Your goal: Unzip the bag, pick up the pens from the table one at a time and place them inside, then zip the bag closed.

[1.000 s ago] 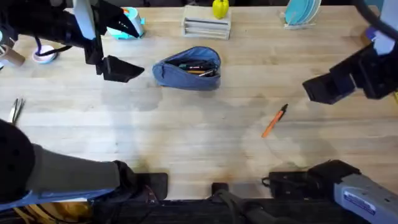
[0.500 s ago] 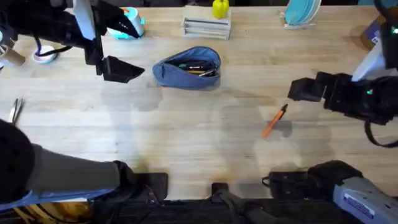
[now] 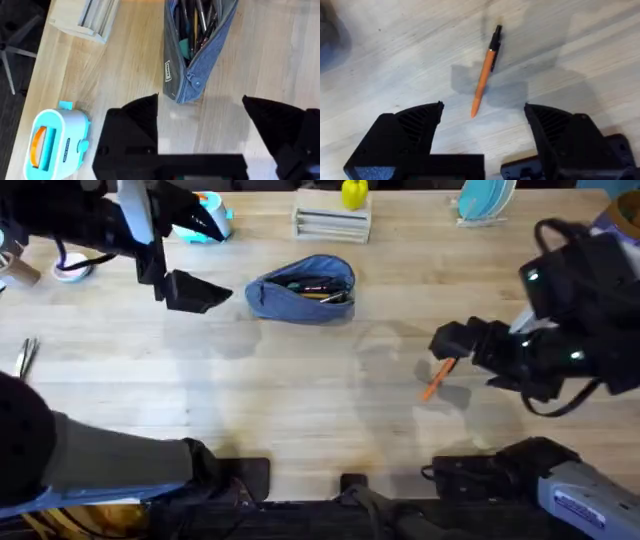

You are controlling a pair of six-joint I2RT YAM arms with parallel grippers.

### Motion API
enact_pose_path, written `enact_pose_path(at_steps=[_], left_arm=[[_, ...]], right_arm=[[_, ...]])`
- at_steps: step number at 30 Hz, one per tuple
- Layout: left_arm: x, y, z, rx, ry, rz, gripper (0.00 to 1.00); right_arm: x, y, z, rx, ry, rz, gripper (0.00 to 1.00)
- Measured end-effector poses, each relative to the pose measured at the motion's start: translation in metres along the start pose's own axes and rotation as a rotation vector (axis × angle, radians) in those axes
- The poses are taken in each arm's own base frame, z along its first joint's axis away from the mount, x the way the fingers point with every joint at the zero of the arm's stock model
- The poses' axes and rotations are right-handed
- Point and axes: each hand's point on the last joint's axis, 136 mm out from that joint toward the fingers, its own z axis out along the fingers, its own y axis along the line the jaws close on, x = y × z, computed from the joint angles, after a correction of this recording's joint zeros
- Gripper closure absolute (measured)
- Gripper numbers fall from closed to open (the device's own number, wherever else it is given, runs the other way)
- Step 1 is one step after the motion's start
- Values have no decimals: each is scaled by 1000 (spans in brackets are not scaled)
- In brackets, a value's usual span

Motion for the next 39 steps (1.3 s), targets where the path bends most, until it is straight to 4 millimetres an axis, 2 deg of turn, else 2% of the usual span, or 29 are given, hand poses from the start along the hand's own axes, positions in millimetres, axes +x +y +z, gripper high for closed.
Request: enact_pose_path(at_steps=[6,13,17,21,27,32,39], left_arm=[[0,0,0,-1,0,1,8],[0,0,0,-1,0,1,7],[0,0,0,-1,0,1,7],[0,0,0,-1,0,1,8],[0,0,0,-1,0,1,8],[0,0,0,-1,0,1,7],[0,0,0,-1,0,1,7]], right_arm=[[14,7,25,-18,12,34,4],[6,12,40,19,-20,96,4],[11,7,53,89,17,103,4],[17,12,65,110,55,93,4],[20,15,67,102,74,111,4],[28,10,68,122,103,194,20],[38,2,68,152,140,217,44]])
